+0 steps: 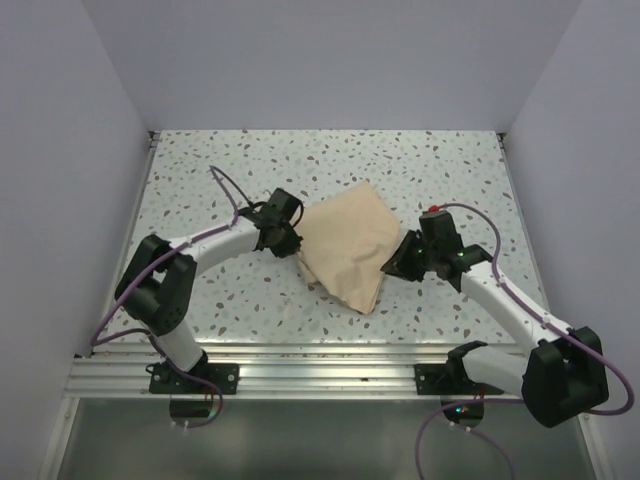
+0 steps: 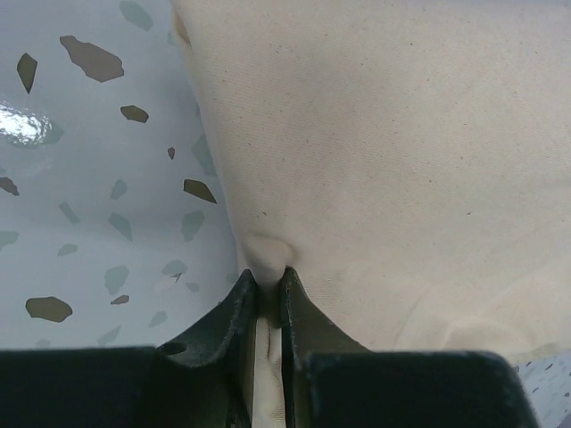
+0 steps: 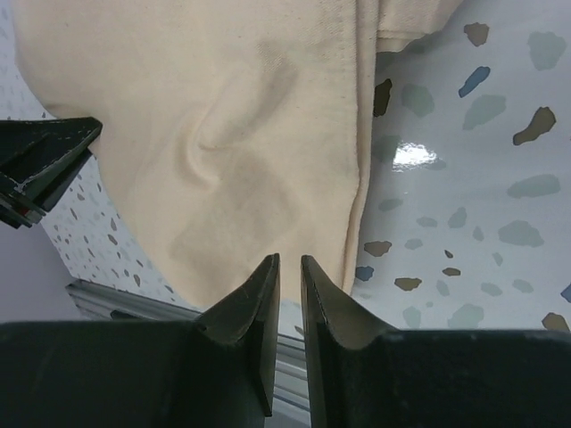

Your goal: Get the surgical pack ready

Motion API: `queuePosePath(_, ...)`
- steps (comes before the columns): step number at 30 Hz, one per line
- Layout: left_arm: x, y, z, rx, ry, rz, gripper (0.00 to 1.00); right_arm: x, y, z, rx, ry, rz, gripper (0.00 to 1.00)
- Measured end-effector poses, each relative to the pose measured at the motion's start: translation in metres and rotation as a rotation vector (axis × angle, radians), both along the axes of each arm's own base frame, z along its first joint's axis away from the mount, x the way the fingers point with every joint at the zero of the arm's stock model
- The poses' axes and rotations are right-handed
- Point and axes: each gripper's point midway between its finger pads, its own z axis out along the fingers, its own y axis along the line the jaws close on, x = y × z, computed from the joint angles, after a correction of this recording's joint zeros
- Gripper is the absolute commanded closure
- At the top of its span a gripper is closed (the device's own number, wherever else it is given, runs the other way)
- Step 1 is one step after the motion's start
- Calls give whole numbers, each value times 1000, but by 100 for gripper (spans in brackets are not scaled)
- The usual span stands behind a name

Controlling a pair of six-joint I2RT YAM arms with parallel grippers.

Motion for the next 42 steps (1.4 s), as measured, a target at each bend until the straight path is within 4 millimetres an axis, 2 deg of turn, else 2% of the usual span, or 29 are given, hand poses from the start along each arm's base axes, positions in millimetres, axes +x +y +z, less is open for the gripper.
queuePosePath(4,-3,-2,9,-1,31,-4,100,0,13,-1,37,-5,41,80)
queuePosePath(6,-3,-3,13,-6,34,-4,100,0,20,-2,42,-6,63,69)
queuePosePath(11,-6,-6,16,-39,65,6,100,-6,31,-16,29,35,103,65)
queuePosePath(16,-7,-7,17,-84,98,26,100,-7,34,-7,51,5,104,74)
queuePosePath(18,-7,-7,18,-96,103,30,100,-13,37,-6,60,-1,118,74)
queuePosePath(22,-9,-10,21,-133,123,38,100,-24,42,-22,46,43,150,81)
queuePosePath(27,-10,-14,29,-195,141,52,100,-24,38,-47,-8,111,135,83)
queuePosePath(30,-10,-16,35,-231,146,63,100,-22,35,-51,-27,114,121,87)
queuePosePath(42,-12,-25,47,-327,182,83,100,-7,35,-69,-36,83,65,86)
